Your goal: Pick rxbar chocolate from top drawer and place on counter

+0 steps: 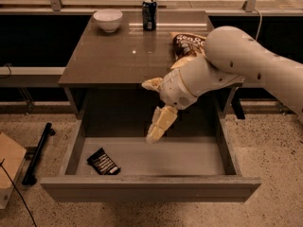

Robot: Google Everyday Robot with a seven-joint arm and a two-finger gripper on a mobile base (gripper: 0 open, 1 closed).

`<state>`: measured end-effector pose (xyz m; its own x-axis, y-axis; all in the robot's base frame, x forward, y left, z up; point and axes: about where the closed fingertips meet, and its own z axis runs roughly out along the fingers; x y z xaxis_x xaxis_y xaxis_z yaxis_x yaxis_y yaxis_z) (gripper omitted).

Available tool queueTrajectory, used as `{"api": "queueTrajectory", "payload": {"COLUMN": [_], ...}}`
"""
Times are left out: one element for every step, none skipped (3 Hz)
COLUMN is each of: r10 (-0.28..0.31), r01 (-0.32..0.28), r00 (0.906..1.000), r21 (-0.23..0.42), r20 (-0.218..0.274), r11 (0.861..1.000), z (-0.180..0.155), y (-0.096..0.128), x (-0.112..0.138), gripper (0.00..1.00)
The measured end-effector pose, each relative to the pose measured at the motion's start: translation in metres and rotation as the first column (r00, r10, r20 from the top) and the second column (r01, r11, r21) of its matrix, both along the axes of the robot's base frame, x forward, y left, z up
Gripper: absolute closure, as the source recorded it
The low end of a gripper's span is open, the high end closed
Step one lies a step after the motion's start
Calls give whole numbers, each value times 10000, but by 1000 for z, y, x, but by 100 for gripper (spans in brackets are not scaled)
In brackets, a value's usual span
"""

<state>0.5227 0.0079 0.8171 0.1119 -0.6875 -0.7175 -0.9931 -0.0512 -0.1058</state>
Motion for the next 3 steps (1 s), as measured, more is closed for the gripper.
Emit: {"api": "queueTrajectory", "payload": {"r10": [51,232,669], "r01": [-51,-230,-668], "r00": [10000,9997,9978], "r21": [-62,-276,-231], "r20": [14,59,45], "r11": [10000,9994,9975], "z": [-4,-20,-42], "y": [4,17,33], "x": [1,6,17], "gripper": [0,0,0]}}
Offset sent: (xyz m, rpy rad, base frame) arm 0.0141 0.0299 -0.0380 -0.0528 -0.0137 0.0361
